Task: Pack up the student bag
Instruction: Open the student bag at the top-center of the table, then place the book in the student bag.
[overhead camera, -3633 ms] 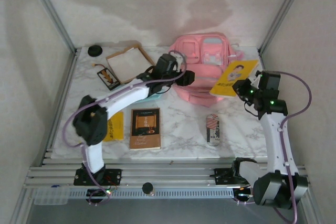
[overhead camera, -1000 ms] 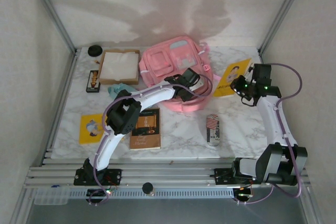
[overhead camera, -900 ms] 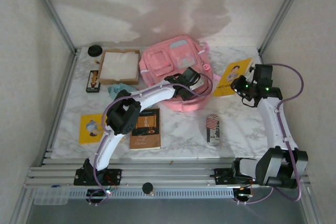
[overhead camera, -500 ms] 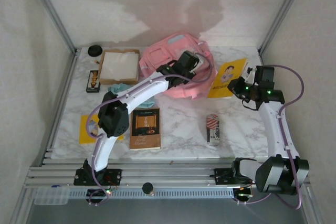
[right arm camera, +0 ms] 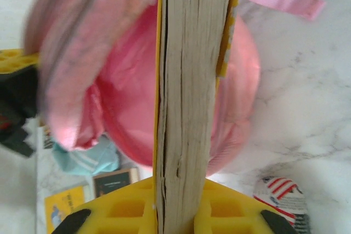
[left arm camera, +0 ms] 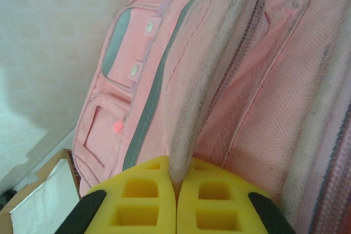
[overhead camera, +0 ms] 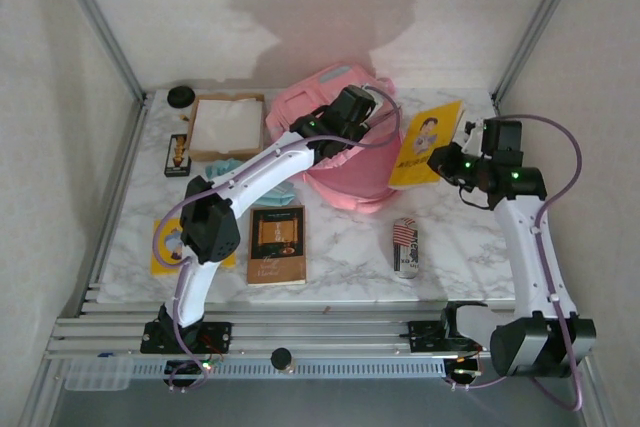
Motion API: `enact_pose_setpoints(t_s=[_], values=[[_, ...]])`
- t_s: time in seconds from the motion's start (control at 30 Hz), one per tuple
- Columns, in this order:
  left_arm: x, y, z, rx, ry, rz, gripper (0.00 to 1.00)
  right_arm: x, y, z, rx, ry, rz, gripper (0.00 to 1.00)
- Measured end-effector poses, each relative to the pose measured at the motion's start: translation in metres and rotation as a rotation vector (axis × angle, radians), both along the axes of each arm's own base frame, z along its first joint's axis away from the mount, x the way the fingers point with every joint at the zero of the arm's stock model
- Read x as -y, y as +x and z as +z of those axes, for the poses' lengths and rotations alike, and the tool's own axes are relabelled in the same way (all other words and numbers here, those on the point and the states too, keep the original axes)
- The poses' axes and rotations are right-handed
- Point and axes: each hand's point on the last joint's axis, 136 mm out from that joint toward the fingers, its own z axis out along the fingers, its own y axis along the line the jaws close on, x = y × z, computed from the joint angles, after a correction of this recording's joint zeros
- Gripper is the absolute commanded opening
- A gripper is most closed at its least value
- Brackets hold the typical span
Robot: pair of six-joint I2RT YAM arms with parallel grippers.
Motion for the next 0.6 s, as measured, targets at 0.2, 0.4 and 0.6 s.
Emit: enact_pose_setpoints(t_s=[0.2, 0.4, 0.6], values=[[-0.006, 0.006, 0.011, -0.003, -0.06, 0.01, 0.0, -0.029, 0.006, -0.011, 0.017, 0.109, 0.096, 0.0], [-0.012, -0.003, 0.019, -0.022, -0.103, -0.015, 0.0, -0.079, 0.02, -0.074, -0.117, 0.221, 0.217, 0.0], [-0.006, -0.009, 0.018, -0.054, -0.153, -0.04, 0.0, -0.117, 0.058, -0.101, -0.076, 0.298, 0.281, 0.0]])
